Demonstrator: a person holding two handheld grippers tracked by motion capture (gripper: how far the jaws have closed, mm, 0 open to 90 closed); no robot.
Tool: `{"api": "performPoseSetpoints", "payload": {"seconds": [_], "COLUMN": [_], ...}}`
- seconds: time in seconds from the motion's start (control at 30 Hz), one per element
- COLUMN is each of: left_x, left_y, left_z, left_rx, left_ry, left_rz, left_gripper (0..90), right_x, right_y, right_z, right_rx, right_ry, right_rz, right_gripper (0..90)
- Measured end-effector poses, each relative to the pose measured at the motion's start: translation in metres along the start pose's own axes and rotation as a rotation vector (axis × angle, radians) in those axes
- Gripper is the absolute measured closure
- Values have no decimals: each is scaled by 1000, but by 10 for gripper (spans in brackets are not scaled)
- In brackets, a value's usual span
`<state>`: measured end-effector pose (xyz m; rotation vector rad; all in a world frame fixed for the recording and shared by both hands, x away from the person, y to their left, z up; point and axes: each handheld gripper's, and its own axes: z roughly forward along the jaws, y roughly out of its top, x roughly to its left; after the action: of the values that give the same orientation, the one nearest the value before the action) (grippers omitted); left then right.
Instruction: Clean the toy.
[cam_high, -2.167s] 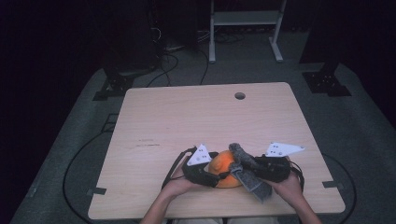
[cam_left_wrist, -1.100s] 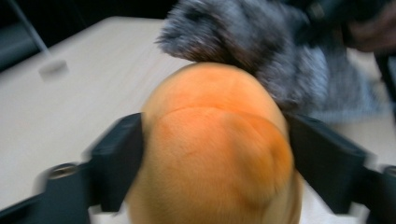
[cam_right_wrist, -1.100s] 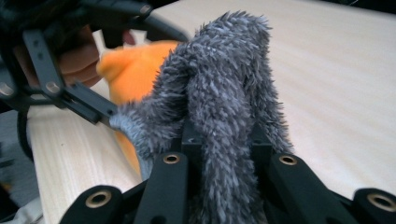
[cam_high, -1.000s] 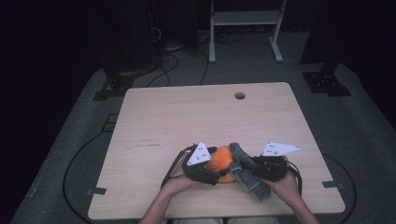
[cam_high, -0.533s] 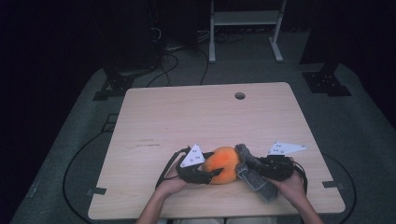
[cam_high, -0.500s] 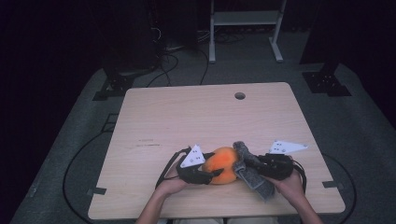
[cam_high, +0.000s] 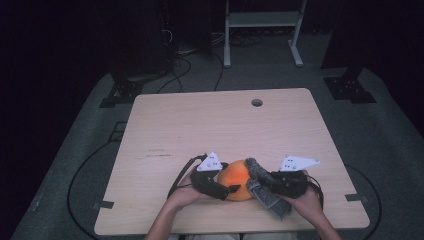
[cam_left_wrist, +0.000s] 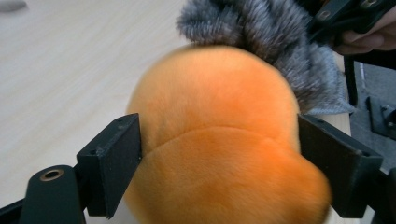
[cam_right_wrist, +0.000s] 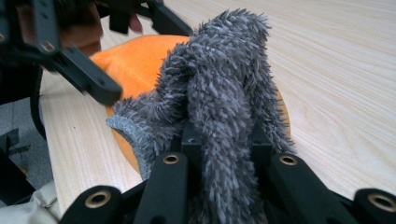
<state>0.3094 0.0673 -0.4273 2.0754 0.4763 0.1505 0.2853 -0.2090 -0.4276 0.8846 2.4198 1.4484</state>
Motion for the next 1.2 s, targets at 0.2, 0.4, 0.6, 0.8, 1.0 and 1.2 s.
{"api": "performPoseSetpoints", "payload": {"seconds": [0.2,0.4,0.6,0.8,1.0,1.2], "left_x": [-11,4,10,12,9,10], "left_y": [8,-1,-3,-8,-9,-2], "left_z": [-5,-8,-11,-11,-10,-13], "left_rx": [-102,-89,-67,-66,-43,-37], "left_ry": [87,34,55,40,2,-6], "left_rz": [187,129,33,-2,24,2], "left_gripper": [412,180,248,266,280,177], "right_x": [3,7,9,-16,-7,-8], "right_y": [8,12,7,-11,7,2], "right_z": [-13,0,10,5,-1,9], "right_rx": [-39,-34,-38,28,-63,-31], "right_ry": [-79,-79,-34,-76,-47,-13], "right_rz": [-19,-14,-7,80,44,52], "right_gripper": [750,751,747,747,746,745]}}
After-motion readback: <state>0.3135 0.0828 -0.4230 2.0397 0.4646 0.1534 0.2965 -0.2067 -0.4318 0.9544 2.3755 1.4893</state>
